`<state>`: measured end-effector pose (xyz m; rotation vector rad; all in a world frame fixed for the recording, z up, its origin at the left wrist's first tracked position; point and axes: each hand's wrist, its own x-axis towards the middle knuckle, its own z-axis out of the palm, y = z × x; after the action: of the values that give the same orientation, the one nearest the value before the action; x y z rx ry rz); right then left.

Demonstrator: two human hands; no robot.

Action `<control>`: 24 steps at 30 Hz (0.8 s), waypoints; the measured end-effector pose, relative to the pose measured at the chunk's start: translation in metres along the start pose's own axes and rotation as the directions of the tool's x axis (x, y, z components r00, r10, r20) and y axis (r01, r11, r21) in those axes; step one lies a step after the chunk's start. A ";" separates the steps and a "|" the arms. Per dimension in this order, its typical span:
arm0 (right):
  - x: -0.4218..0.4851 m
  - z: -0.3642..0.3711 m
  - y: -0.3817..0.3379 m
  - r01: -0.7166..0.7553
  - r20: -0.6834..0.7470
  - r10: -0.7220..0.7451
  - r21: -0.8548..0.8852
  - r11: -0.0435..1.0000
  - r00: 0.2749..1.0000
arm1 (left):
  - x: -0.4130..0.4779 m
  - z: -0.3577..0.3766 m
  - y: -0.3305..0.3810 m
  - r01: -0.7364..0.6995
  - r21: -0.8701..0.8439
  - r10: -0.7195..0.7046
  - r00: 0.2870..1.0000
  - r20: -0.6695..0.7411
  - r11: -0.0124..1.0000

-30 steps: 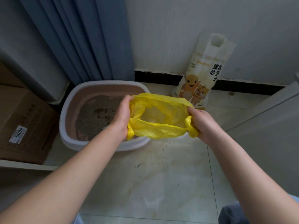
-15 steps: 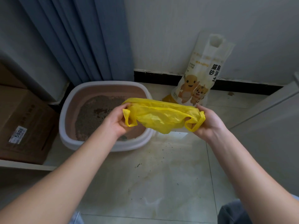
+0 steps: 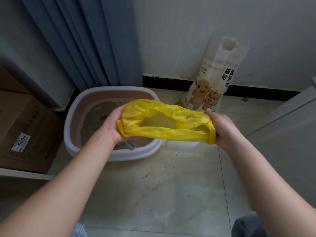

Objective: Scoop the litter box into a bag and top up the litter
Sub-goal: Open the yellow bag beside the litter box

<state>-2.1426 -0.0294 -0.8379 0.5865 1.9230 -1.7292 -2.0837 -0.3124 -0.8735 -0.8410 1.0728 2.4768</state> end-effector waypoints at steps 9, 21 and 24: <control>-0.005 0.004 0.004 0.290 0.068 -0.399 -0.797 0.529 0.915 | 0.011 0.035 -0.025 -0.127 0.195 0.147 0.984 -0.096 0.973; 0.071 -0.046 0.009 0.212 0.001 -0.350 -0.797 0.565 0.937 | 0.055 0.065 -0.084 -0.267 0.857 0.569 0.821 -0.037 0.440; 0.084 -0.059 0.029 0.187 0.009 -0.298 -0.796 0.576 0.954 | 0.075 0.075 -0.099 -0.242 0.897 0.554 0.832 -0.003 0.369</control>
<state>-2.1954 0.0316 -0.9077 0.0761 2.6758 -0.7652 -2.1229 -0.1871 -0.9349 -0.6306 2.6231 1.5869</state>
